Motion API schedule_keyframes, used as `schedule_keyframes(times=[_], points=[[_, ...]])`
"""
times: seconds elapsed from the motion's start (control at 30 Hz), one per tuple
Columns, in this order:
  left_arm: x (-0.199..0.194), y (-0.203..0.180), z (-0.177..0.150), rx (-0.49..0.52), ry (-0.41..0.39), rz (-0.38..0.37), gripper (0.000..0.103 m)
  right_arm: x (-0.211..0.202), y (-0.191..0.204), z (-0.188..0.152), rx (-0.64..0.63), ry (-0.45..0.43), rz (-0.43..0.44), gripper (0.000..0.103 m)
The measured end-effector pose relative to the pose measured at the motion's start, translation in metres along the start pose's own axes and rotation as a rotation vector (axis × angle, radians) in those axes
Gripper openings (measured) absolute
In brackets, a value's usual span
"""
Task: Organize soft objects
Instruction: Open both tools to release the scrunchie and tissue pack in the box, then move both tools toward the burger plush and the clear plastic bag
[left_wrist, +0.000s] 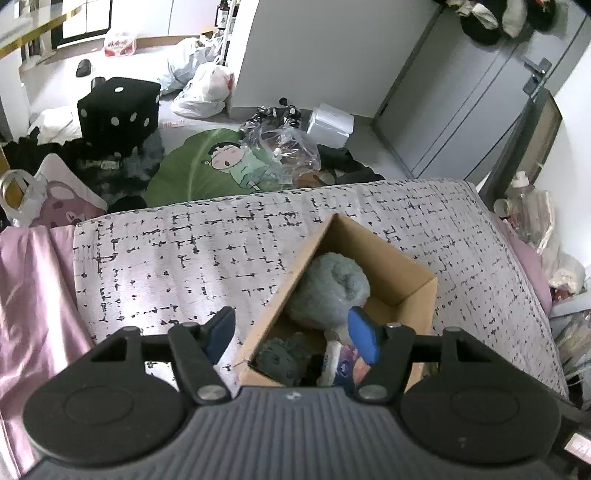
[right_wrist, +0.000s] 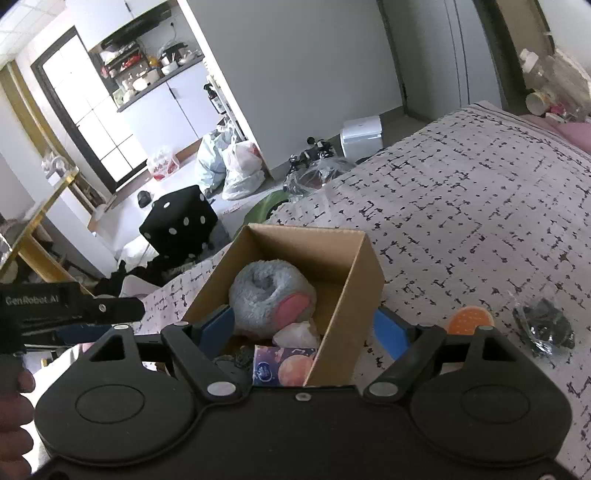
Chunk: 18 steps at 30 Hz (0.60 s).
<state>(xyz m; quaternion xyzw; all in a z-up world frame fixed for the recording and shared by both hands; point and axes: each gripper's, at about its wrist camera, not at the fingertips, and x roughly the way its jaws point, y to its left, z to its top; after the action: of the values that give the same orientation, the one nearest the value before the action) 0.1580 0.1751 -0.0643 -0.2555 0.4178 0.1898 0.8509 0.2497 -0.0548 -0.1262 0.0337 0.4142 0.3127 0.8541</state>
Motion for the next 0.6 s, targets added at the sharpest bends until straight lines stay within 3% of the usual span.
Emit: schedule_keyframes(times=[0.23, 0.37, 0.6], points=[[-0.003, -0.028, -0.008, 0.050, -0.009, 0.006, 0.067, -0.010, -0.019, -0.001, 0.046, 0.016, -0.017, 0.084], [-0.002, -0.046, -0.012, 0.060, -0.011, 0.008, 0.067, -0.018, -0.033, 0.000, 0.063, 0.015, -0.050, 0.091], [0.003, -0.078, -0.025, 0.107, -0.021, -0.003, 0.067, -0.026, -0.064, 0.003, 0.112, 0.026, -0.086, 0.091]])
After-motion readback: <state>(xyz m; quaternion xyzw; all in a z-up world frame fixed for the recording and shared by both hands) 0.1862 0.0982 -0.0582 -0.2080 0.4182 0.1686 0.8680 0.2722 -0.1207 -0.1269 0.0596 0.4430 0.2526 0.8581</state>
